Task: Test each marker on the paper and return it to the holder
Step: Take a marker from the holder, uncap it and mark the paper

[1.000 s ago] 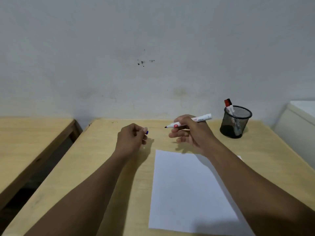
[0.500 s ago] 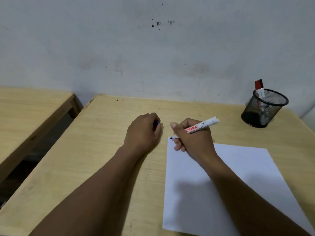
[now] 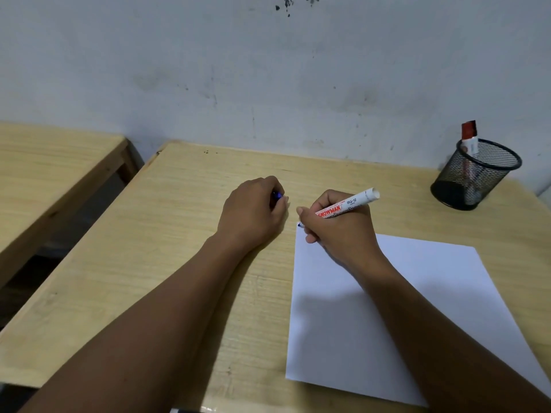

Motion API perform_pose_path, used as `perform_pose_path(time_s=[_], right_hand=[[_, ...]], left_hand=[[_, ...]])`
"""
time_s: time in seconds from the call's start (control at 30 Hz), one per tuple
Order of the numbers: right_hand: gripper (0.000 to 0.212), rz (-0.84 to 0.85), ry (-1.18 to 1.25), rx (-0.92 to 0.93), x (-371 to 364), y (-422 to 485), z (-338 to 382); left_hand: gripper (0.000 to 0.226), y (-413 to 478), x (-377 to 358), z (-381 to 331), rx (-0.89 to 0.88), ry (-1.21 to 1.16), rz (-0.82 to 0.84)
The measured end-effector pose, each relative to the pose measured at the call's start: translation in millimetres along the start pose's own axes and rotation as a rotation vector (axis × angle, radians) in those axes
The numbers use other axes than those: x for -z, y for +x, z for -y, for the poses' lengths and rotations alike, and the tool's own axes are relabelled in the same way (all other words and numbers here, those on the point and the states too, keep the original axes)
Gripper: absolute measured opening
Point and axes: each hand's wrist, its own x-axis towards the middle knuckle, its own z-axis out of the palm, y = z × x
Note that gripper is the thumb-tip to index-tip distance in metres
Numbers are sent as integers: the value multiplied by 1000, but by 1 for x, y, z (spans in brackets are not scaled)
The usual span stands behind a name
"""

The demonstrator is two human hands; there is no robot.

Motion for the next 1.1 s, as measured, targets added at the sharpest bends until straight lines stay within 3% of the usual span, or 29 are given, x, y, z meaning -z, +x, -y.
perform_pose_path(time_s=[0.47, 0.6, 0.7, 0.87, 0.97, 1.1], right_hand=[[20, 23, 56, -20, -1, 5, -2], [26, -66, 219, -113, 3, 7, 9], [29, -102, 319, -223, 10, 11, 20], [15, -50, 643, -276, 42, 21, 56], [17, -7, 797, -333, 66, 25, 78], [21, 6, 825, -315, 83, 23, 91]], left_hand=[[15, 3, -1, 2, -19, 12, -8], [15, 2, -1, 1, 17, -8, 1], [13, 5, 6, -1, 173, -194, 37], [16, 27, 39, -17, 454, -797, 128], [21, 39, 50, -42, 502, -1009, 238], [19, 47, 49, -78, 472, -1126, 319]])
